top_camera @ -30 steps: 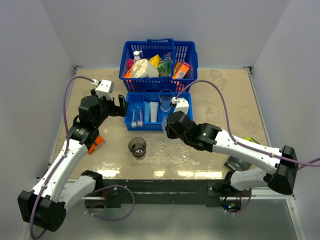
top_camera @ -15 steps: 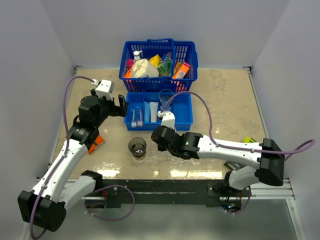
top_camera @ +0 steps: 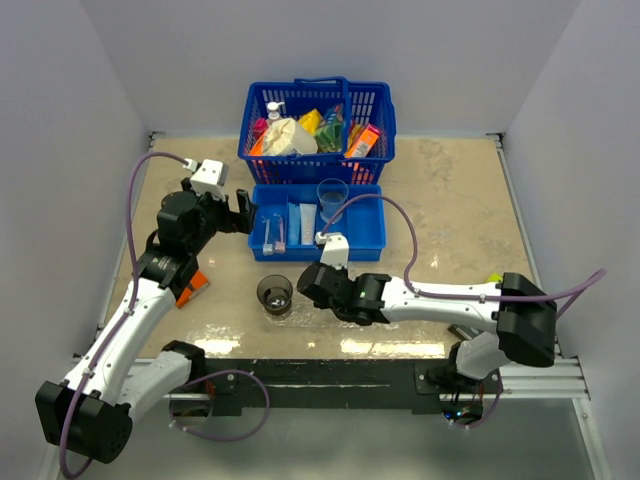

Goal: Prepare toiletry sets of a toothbrush and toothpaste on the tray

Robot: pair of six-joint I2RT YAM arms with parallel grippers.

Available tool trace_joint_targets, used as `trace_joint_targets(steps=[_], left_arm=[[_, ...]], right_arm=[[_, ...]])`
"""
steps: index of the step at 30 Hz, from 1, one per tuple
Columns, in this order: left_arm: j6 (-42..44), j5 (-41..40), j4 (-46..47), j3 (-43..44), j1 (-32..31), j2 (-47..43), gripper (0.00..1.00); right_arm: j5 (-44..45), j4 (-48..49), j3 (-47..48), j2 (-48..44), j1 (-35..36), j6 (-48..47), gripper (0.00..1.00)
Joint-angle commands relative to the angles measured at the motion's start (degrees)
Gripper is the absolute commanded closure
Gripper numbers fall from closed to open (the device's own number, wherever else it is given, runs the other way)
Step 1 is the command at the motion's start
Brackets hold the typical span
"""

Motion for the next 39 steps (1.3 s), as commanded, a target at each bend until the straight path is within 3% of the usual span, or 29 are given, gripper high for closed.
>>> trace_joint_targets(steps=[1, 11, 32, 39], left_arm=[[0.61, -0.86, 1.57, -0.49, -0.47, -0.94, 0.04], [0.61, -0.94, 1.66, -0.49, -0.47, -1.03, 0.04], [0.52, -1.03, 1.57, -0.49, -0.47, -1.11, 0.04], [0.61, -0.94, 1.57, -0.49, -0.47, -1.03, 0.04]], right_arm=[[5.00, 2.81, -0.39, 0.85, 0.67, 3.20, 1.00], [6.50, 1.93, -1.00, 1.91, 1.11, 4.87, 0.99], [7.11, -0.96, 1.37, 1.57, 2.34, 5.23, 0.55], [3.35, -1.33, 2.60, -5.72, 2.69, -3.02, 0.42]])
